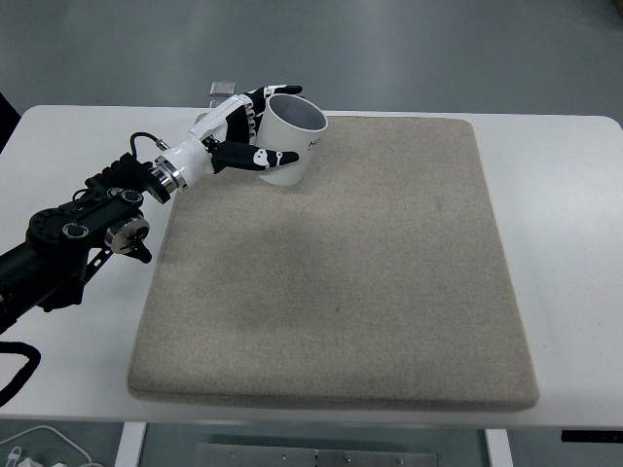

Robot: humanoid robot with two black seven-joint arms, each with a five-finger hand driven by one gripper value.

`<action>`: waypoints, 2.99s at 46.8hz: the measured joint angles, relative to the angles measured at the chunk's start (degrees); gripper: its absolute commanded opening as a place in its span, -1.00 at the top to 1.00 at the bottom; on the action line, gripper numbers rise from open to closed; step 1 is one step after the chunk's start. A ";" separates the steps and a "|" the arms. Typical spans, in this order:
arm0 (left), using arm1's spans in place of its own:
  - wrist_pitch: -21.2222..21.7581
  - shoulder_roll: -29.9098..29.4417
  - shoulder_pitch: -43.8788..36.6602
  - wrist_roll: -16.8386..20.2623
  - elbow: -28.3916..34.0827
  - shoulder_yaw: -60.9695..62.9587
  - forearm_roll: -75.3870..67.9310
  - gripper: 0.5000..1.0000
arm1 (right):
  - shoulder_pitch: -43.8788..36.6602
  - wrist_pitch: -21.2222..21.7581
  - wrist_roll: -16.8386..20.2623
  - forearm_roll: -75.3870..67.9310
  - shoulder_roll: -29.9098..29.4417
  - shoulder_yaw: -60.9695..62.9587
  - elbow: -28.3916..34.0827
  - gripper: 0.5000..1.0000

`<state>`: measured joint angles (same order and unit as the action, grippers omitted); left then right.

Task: Flip white cup upright

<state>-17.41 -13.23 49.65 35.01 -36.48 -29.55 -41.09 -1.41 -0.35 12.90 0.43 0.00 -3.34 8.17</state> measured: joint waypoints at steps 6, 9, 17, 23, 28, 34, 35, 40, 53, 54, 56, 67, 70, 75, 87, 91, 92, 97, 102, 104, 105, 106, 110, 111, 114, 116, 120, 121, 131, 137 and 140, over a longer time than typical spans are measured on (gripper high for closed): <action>1.51 0.41 -1.23 0.00 -0.29 -0.04 -1.07 0.88 | 0.00 0.00 0.00 0.00 0.00 0.00 0.00 -0.72; 1.77 0.51 -1.36 0.00 -0.34 -0.13 -1.08 0.88 | 0.00 0.00 0.00 0.01 0.00 0.00 0.00 -0.72; 1.93 0.58 -1.62 -0.01 -0.67 -0.25 -0.70 0.82 | 0.00 0.00 0.00 0.02 0.00 0.00 0.00 -0.72; 1.93 0.69 -1.91 -0.01 -0.70 -0.26 -0.51 0.82 | 0.00 0.00 -0.01 0.01 0.00 0.00 0.00 -0.72; 1.91 1.08 -3.08 -0.02 -0.73 -0.20 -0.97 0.82 | 0.00 0.00 -0.01 0.02 0.00 0.00 0.00 -0.72; 1.86 1.68 -3.38 -0.02 -0.80 -0.16 -1.08 0.82 | 0.00 0.00 -0.01 0.01 0.00 0.00 0.00 -0.72; 1.85 1.78 -3.40 -0.02 -0.78 -0.16 -1.08 0.81 | 0.00 0.00 -0.01 0.01 0.00 0.00 0.00 -0.72; 1.86 2.22 -3.50 -0.02 -0.68 -0.16 -1.13 0.72 | 0.00 0.00 -0.01 0.01 0.00 0.00 0.00 -0.72; 2.25 2.66 -3.72 -0.02 -0.36 -0.16 -1.10 0.23 | 0.00 0.00 -0.01 0.01 0.00 0.00 0.00 -0.72; 2.34 2.82 -3.88 -0.02 -0.35 -0.16 -1.09 0.16 | 0.00 0.00 -0.01 0.01 0.00 0.00 0.00 -0.72; 2.77 3.15 -4.45 -0.02 -0.35 -0.16 -1.06 -0.13 | 0.00 0.00 -0.01 0.01 0.00 0.00 0.00 -0.72; 3.67 3.48 -5.08 -0.02 -0.34 -0.23 -0.36 -0.77 | 0.00 0.00 -0.01 0.01 0.00 0.00 0.00 -0.72; 3.26 3.48 -5.08 -0.02 -0.37 -0.28 -0.23 -0.77 | 0.00 0.00 -0.01 0.01 0.00 0.00 0.00 -0.72; 2.55 3.48 -5.08 -0.01 -0.42 -0.36 -0.15 -0.86 | 0.00 0.00 -0.01 0.01 0.00 0.00 0.00 -0.72; 1.77 3.53 -5.06 -0.02 -0.63 -0.81 -0.12 -0.98 | 0.00 0.00 -0.01 0.01 0.00 0.00 0.00 -0.72; 1.77 3.51 -5.00 -0.01 -0.63 -0.94 -0.07 -0.98 | 0.00 0.00 -0.01 0.01 0.00 0.00 0.00 -0.72; 1.77 3.51 -5.00 -0.01 -0.63 -0.95 -0.05 -0.98 | 0.00 0.00 -0.01 0.01 0.00 0.00 0.00 -0.72; 1.77 3.49 -5.00 -0.01 -0.63 -1.11 0.08 -0.98 | 0.00 0.00 -0.01 0.00 0.00 0.00 0.00 -0.72; 1.77 3.49 -4.99 -0.01 -0.68 -1.11 0.80 -0.98 | 0.00 0.00 -0.02 0.00 0.00 0.00 0.00 -0.72; 1.77 3.49 -4.97 -0.01 -0.69 -1.11 1.24 -0.98 | 0.00 0.00 -0.02 -0.01 0.00 0.00 0.00 -0.72; 1.77 3.49 -4.94 -0.01 -0.69 -1.11 1.38 -0.98 | 0.00 0.00 -0.02 -0.01 0.00 0.00 0.00 -0.72; 1.77 3.48 -4.89 -0.01 -0.71 -1.11 1.46 -0.98 | 0.00 0.00 -0.02 0.00 0.00 0.00 0.00 -0.72; 1.77 3.52 -4.39 -0.01 -0.89 -1.11 1.66 -0.98 | 0.00 0.00 -0.02 -0.01 0.00 0.00 0.00 -0.72; 1.77 3.51 -4.32 -0.01 -0.97 -1.12 1.69 -0.98 | 0.00 0.00 -0.02 0.00 0.00 0.00 0.00 -0.72; 1.68 3.29 -4.22 -0.01 -1.59 -1.31 1.79 -0.98 | 0.00 0.00 -0.02 0.00 0.00 0.00 0.00 -0.72; 1.22 3.06 -4.21 -0.01 -2.01 -1.55 2.04 -0.98 | 0.00 0.00 -0.01 -0.01 0.00 0.00 0.00 -0.72; 0.17 2.77 -4.20 -0.01 -2.91 -2.35 2.71 -0.98 | 0.00 0.00 -0.01 0.00 0.00 0.00 0.00 -0.72; 0.03 2.73 -4.21 -0.01 -3.13 -2.74 2.78 -0.98 | 0.00 0.00 -0.01 -0.01 0.00 0.00 0.00 -0.72; -0.20 1.42 -3.74 -0.01 -5.52 -6.56 2.88 -0.98 | -0.01 0.00 -0.03 0.00 0.00 0.00 0.00 -0.72; -0.24 1.03 -2.21 -0.01 -5.87 -8.66 4.14 -0.98 | 0.00 0.00 -0.03 0.00 0.00 0.00 0.00 -0.72; -0.16 1.00 -0.82 -0.01 -5.86 -9.05 6.03 -0.98 | 0.00 0.00 -0.03 0.00 0.00 0.00 0.00 -0.72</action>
<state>-17.57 -12.23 48.82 35.00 -42.34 -38.60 -35.07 -1.41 -0.35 12.88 0.43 0.00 -3.34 8.17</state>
